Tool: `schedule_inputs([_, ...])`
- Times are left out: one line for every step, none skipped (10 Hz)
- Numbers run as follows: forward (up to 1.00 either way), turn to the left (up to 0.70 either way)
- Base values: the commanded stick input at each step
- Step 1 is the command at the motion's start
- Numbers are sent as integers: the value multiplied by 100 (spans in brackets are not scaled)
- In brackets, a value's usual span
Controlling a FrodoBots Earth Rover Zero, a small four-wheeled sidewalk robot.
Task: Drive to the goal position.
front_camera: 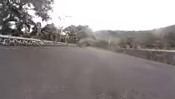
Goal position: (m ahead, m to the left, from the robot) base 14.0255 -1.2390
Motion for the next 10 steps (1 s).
schedule_inputs([70,0])
schedule_inputs([70,0])
schedule_inputs([70,0])
schedule_inputs([70,0])
schedule_inputs([70,0])
schedule_inputs([70,0])
schedule_inputs([70,0])
schedule_inputs([70,0])
schedule_inputs([70,0])
schedule_inputs([70,0])
